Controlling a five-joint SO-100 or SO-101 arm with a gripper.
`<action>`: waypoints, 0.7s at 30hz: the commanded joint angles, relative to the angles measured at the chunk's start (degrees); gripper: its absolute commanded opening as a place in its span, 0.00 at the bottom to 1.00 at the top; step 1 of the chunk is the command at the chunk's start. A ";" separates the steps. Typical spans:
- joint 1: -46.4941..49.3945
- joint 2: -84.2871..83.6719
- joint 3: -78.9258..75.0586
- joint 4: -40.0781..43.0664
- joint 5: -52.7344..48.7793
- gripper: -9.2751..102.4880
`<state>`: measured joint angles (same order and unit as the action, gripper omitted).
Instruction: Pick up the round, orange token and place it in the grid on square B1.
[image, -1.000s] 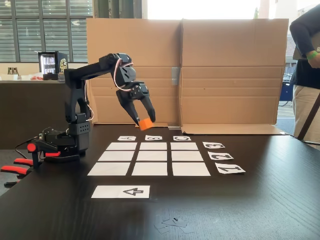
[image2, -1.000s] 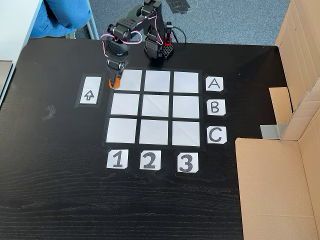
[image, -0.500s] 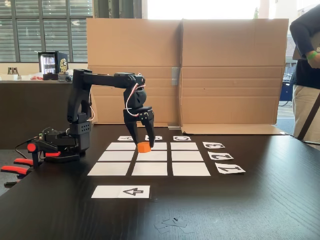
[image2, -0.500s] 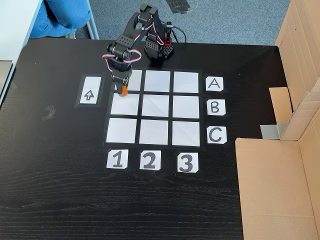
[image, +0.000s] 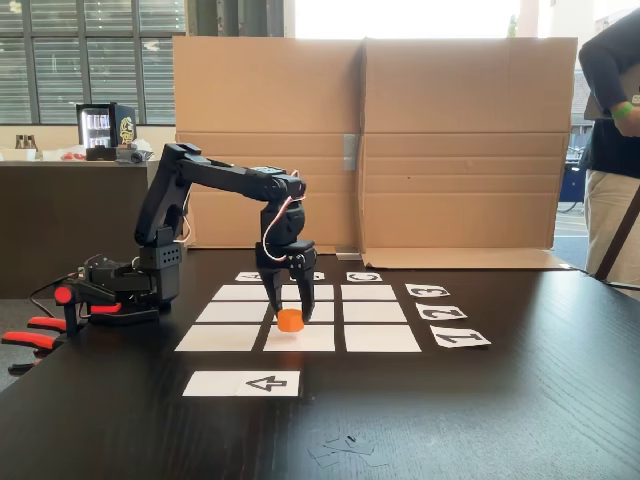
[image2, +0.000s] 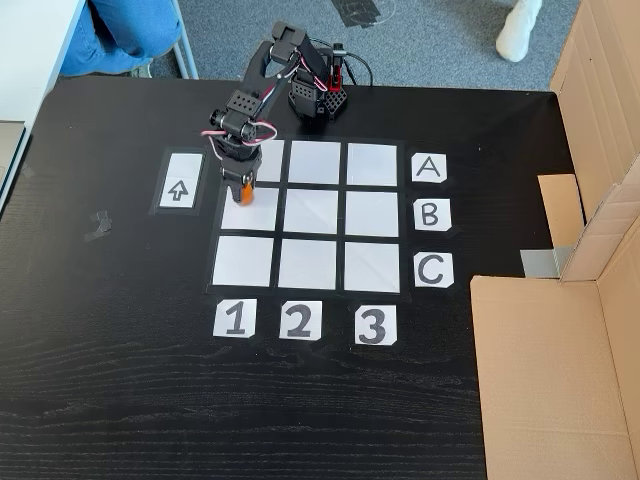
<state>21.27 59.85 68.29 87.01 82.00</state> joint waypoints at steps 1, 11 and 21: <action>-0.53 -0.53 -3.16 0.09 0.53 0.08; -1.49 -2.29 -2.90 -0.35 0.44 0.31; -1.32 -0.35 1.14 -0.79 -1.23 0.74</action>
<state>20.21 57.04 68.03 86.75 81.74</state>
